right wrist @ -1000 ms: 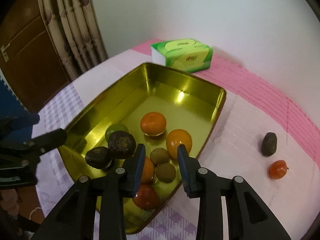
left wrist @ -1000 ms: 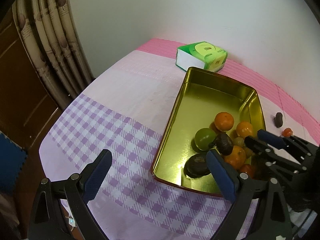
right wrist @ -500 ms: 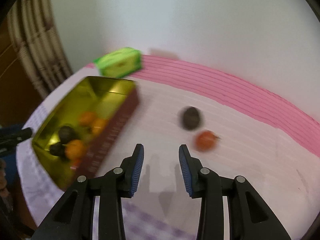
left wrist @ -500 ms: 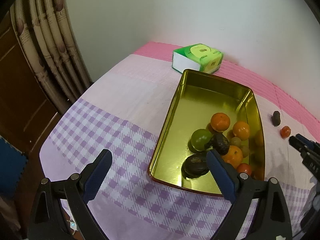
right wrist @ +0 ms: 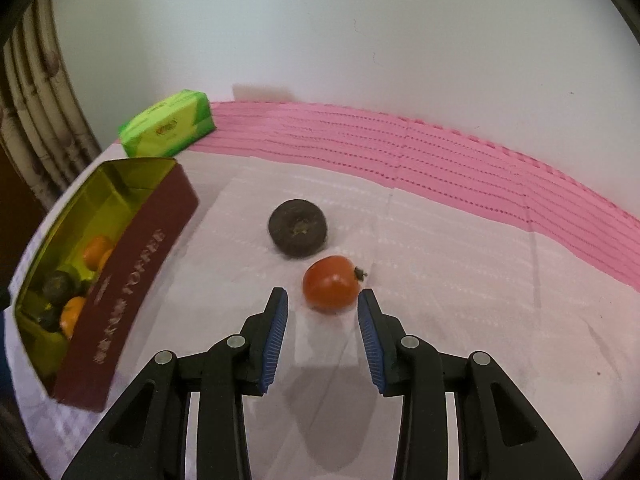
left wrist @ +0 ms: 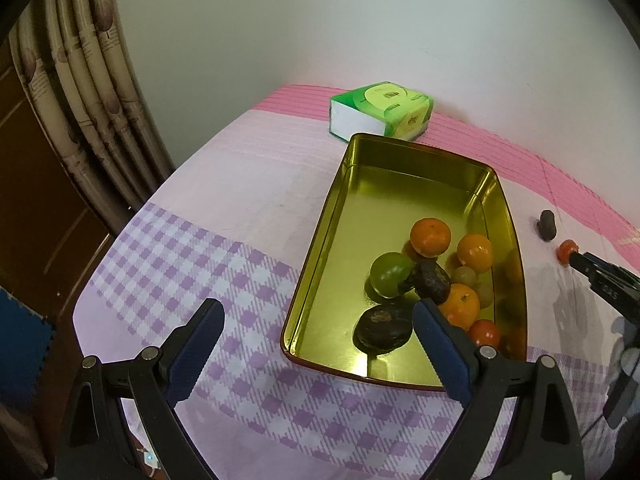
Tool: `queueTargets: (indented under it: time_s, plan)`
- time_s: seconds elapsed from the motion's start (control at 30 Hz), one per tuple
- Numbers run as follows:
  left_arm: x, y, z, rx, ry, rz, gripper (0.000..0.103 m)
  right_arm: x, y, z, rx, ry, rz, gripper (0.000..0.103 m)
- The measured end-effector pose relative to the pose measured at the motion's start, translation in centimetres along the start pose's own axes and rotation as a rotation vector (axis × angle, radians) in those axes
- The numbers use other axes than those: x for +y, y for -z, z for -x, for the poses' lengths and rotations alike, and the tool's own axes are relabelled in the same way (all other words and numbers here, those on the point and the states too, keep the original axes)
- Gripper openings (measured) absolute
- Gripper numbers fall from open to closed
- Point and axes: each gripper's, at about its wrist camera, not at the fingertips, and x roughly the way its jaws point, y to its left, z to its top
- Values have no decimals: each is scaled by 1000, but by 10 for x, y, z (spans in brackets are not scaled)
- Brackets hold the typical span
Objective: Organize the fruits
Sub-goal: 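Move the right gripper to the red tomato and grasp it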
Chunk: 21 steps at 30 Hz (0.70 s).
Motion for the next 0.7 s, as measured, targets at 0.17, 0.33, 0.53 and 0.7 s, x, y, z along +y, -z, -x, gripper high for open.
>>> queueTargets:
  time_s: [0.17,0.33,0.53,0.7]
  plan:
    - [-2,1,-4,5,3,-8,94,-2,-3,-18,10,11,2,38]
    - [-5,2,-6,-3,-7,-30,94,0,-2,-28,-2,10,37,38]
    - [-10,0,-7,-24,-42,-56,94,-1,3,-27,-34,9,85,36]
    - [-30,-6,-3,-25,-41,-97,94,-19,5,-21,-44,23,68,36]
